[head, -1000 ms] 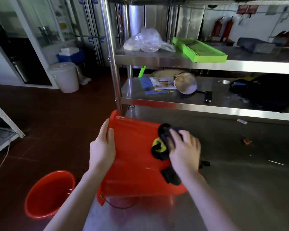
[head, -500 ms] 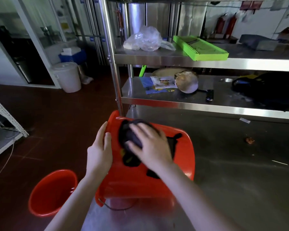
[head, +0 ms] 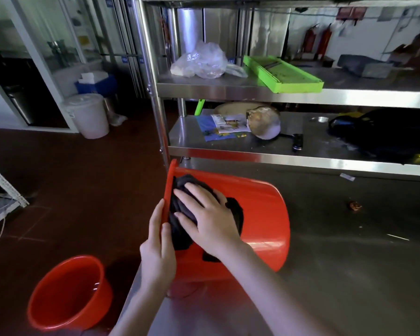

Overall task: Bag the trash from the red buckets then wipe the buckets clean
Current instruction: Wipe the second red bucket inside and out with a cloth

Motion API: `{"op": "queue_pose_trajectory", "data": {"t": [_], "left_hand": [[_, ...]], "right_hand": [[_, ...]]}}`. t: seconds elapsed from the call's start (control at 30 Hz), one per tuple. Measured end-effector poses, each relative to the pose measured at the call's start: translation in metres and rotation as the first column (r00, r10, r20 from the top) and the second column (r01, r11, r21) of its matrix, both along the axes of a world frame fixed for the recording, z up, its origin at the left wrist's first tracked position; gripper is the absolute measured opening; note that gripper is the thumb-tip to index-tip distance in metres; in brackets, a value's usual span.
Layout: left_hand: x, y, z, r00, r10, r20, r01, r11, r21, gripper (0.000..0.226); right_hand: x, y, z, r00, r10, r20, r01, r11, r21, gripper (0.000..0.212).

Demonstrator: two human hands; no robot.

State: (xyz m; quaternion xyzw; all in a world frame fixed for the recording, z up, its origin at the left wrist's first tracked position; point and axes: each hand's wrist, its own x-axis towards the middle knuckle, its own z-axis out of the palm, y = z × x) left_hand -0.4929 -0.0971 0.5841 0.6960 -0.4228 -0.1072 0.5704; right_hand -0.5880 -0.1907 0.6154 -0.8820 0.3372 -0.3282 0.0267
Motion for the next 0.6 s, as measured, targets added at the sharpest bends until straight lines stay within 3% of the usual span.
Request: {"op": "queue_pose_trajectory", "data": {"t": [0.07,0.13,0.23,0.3,0.37,0.47,0.6], "left_hand": [[0.01,0.003,-0.002,1.0,-0.008,-0.006,0.008,1.0,0.003,0.045],[0.013,0.005,-0.005,1.0,-0.018,-0.016,0.018,1.0,0.01,0.044],[0.009,0.01,-0.008,0.999,-0.037,-0.019,0.038,0.999,0.026,0.045],[0.008,0.012,-0.009,0.999,-0.047,-0.023,0.047,0.999,0.011,0.046],[0.008,0.012,-0.009,0.998,-0.062,-0.022,0.062,0.998,0.01,0.046],[0.013,0.014,-0.006,0.998,-0.055,-0.012,0.056,0.997,0.05,0.048],[0.031,0.018,0.007,0.992,-0.11,-0.062,0.117,0.987,0.112,0.049]], "right_hand": [[-0.022,-0.016,-0.004,0.998,-0.064,-0.01,0.064,0.998,-0.016,0.042],[-0.053,-0.037,-0.007,0.971,-0.236,0.036,0.233,0.97,0.068,0.039],[-0.104,-0.073,0.0,0.859,-0.512,-0.006,0.477,0.796,0.372,0.034],[-0.111,-0.085,0.006,0.831,-0.548,-0.091,0.508,0.683,0.524,0.034],[-0.084,-0.078,0.012,0.88,-0.462,-0.112,0.46,0.767,0.449,0.033],[-0.015,-0.035,0.017,0.975,-0.212,-0.072,0.222,0.955,0.196,0.04],[0.018,0.008,0.012,0.995,-0.081,-0.063,0.081,0.997,0.0,0.042]]}}
